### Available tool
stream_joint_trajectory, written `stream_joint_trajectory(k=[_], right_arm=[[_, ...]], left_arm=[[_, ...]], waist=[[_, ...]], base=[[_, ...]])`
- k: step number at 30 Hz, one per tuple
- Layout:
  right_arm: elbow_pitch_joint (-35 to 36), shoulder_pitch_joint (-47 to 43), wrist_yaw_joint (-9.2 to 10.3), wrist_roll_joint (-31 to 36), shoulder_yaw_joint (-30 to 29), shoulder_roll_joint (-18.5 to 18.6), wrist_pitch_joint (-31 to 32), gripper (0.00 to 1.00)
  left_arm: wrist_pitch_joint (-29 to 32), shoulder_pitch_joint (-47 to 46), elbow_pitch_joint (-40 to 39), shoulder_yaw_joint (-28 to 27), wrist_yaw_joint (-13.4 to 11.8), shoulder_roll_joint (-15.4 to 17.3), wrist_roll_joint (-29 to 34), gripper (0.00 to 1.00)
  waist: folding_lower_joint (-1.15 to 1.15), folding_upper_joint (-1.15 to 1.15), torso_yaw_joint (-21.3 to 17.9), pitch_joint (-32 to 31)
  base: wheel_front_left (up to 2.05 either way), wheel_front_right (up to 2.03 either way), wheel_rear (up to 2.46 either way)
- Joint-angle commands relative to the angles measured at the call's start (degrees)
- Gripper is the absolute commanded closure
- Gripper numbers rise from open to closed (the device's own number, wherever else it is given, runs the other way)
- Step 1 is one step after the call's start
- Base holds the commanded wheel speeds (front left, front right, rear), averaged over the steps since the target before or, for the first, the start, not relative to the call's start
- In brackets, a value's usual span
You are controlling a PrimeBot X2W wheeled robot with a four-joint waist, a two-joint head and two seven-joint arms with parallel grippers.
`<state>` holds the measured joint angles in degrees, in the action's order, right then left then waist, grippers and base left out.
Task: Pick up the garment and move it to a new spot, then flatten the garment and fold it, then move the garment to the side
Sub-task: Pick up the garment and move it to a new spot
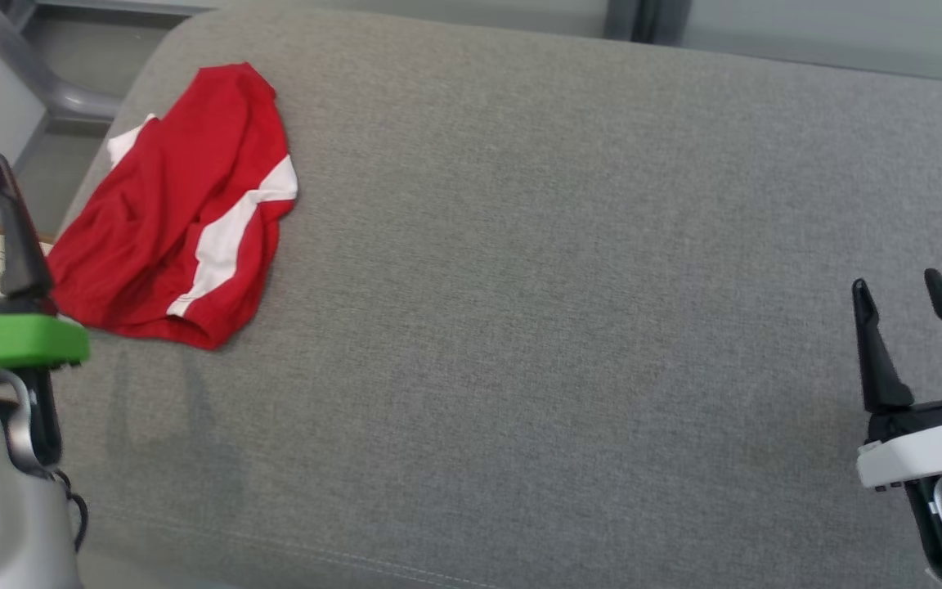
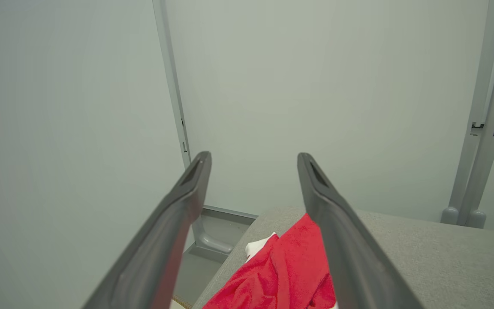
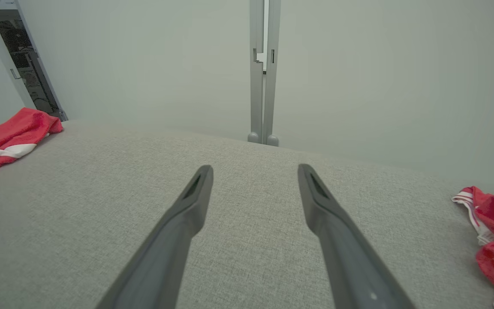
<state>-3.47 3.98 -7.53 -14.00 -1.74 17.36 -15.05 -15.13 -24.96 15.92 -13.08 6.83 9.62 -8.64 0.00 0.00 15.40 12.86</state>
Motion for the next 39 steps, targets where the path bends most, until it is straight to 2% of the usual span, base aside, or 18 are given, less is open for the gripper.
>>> stream_joint_trajectory(k=[1,9,14,15,23,28,35,36,37,39], right_arm=[[0.83,0.68,0.09,0.16,-0.89,0.71,-0.16,0.00],[5.34,-2.29,0.09,0.61,-7.22,2.56,0.00,0.00],[8.24,-3.58,0.09,0.84,-10.39,2.52,0.37,0.00],[9.18,-3.77,0.09,0.87,-10.95,2.46,0.61,0.00],[10.26,-4.07,0.09,1.05,-11.18,2.50,1.11,0.00],[10.43,-3.83,0.09,0.98,-10.99,2.96,1.36,0.00],[10.03,-3.57,0.09,1.23,-10.61,2.94,1.61,0.00],[9.93,-3.51,0.09,1.34,-10.44,2.74,1.69,0.00],[9.87,-3.41,0.09,1.35,-10.30,2.62,1.77,0.00],[9.62,-3.20,0.09,1.40,-10.10,2.42,1.82,0.00]], left_arm=[[0.02,-3.00,0.94,-0.58,0.21,0.86,-0.88,0.00],[1.17,-16.10,9.81,-1.32,0.36,5.38,-3.48,0.00],[3.29,-21.90,18.13,-0.93,0.53,8.58,-4.69,0.00],[4.36,-23.57,21.83,-0.46,0.58,10.31,-4.82,0.00],[12.58,-27.82,35.25,4.34,0.64,13.31,-10.58,0.00],[18.82,-27.51,39.50,9.55,0.66,14.23,-15.94,0.00],[24.43,-26.56,42.97,13.12,0.64,15.91,-22.40,0.00],[24.61,-26.60,43.29,13.55,0.65,16.19,-22.77,0.55],[24.53,-26.66,43.54,13.81,0.65,16.54,-23.12,0.99],[23.84,-26.88,44.01,14.66,0.59,17.33,-23.20,1.00]], waist=[[0.00,0.00,-6.16,7.21],[0.00,0.00,-10.06,15.05],[0.00,0.00,-11.91,17.87],[0.00,0.00,-12.49,18.56],[0.00,0.00,-13.30,19.38],[0.00,0.00,-13.46,19.45],[0.00,0.00,-13.95,18.53],[0.00,0.00,-14.06,18.26],[0.00,0.00,-14.14,18.08],[0.00,0.00,-14.23,17.58]], base=[[0.00,0.00,0.00],[0.00,0.00,0.00],[0.00,0.00,0.00],[0.00,0.00,0.00],[0.00,0.00,0.00],[0.00,0.00,0.00],[0.00,0.00,0.00],[0.00,0.00,0.00],[0.00,0.00,0.00],[0.00,0.00,0.00]])
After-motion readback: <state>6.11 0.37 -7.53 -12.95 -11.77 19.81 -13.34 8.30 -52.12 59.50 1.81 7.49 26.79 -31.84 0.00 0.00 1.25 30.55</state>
